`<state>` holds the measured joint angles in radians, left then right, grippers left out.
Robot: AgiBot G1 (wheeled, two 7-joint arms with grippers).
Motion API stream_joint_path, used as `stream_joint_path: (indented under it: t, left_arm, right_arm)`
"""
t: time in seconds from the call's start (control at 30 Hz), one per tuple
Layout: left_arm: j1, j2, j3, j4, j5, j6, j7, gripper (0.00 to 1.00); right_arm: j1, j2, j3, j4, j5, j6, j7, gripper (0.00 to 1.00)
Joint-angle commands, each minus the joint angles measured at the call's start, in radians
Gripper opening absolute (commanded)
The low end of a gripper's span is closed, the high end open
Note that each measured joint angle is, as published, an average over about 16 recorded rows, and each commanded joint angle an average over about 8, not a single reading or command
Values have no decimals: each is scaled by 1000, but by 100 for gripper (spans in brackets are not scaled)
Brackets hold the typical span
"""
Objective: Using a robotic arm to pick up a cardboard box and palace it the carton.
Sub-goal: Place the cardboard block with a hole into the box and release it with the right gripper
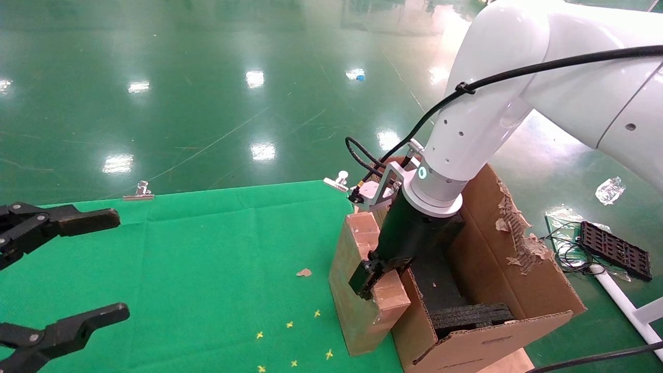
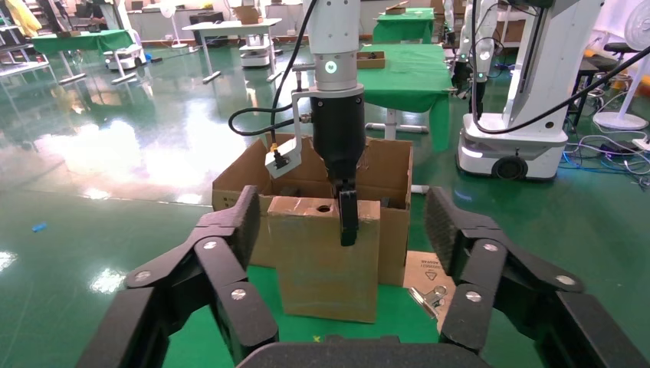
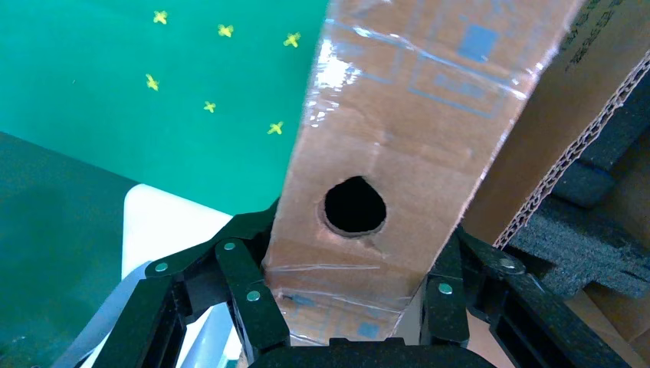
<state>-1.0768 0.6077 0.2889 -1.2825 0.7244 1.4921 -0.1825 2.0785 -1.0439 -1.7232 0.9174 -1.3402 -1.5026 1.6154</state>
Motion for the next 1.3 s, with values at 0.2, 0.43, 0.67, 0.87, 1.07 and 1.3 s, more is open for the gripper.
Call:
stream_joint_path:
  t: [0.2,0.43,0.67,0.87,1.07,1.3]
  left_arm:
    - [0,0,0,0,0,0,0,0]
    - [0,0,1,0,-1,0,0,0]
    - [0,-1,1,0,-1,-1,1,0]
    - [0,-1,2,0,-1,-1,1,0]
    - [0,-1,2,0,-1,-1,1,43]
    - [-1,-1,3,0,-2,-1,1,100]
  right_arm:
    - [21,18,13,11,1,14,-31,0]
    - [117,127,85,64,8,92,-173,0]
    - [237,289,174,80,21,166,-336,0]
    - [327,372,182,38,-49,156,-372,0]
    - [362,437,146,4,-140,114,-358,0]
    - [306,479,101,-41,-172,81,-329,0]
